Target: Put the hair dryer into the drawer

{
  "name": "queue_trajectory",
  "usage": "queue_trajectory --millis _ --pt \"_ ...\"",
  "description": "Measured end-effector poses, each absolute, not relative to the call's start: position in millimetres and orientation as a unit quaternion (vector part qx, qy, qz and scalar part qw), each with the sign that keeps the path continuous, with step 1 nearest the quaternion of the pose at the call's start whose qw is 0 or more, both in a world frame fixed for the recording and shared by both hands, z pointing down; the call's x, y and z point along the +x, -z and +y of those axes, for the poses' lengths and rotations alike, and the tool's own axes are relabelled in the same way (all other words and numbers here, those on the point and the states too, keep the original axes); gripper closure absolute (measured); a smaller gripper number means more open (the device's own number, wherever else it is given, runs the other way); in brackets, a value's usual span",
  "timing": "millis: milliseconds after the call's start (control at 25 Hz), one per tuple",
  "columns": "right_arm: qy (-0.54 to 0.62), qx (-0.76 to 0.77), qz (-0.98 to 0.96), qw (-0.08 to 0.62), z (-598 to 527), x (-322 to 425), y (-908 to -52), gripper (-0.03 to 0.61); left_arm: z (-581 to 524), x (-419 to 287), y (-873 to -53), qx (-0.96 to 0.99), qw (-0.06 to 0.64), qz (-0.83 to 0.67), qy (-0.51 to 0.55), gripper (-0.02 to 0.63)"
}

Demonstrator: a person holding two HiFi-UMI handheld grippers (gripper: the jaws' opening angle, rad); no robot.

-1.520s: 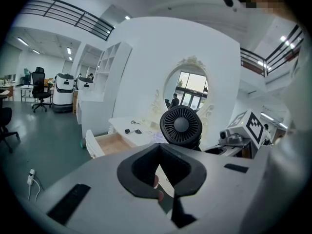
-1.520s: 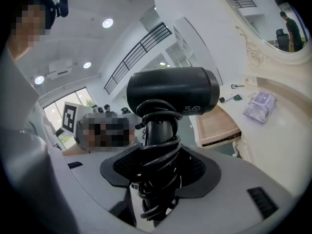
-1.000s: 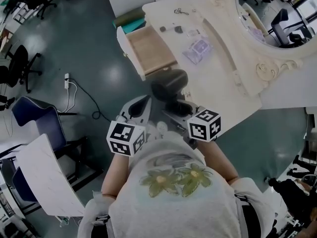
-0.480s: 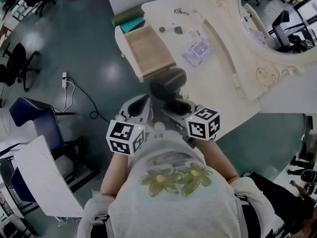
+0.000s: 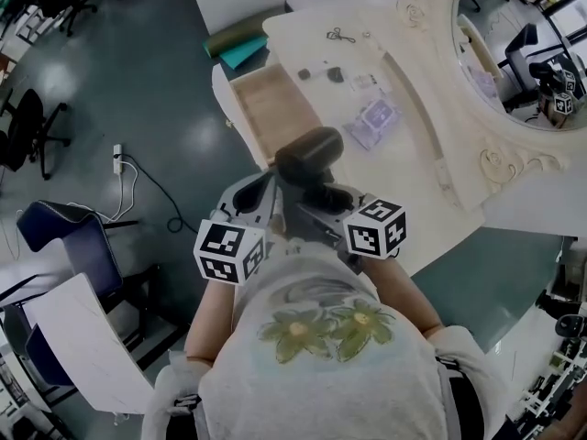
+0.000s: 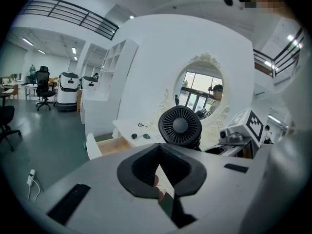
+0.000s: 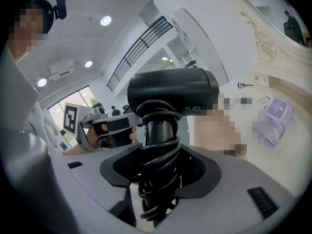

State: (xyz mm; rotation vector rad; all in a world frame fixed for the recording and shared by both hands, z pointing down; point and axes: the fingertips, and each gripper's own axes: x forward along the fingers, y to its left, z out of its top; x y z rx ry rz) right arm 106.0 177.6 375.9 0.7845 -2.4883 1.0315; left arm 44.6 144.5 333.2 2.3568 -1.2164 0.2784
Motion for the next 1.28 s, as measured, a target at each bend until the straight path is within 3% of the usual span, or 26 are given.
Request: queue_trajectory --millis 1280 --pt "-0.380 0.283 -0.861 0.187 27 53 -411 0.351 -2 -8 -360 0.858 0.249 -0.434 -0.113 0.603"
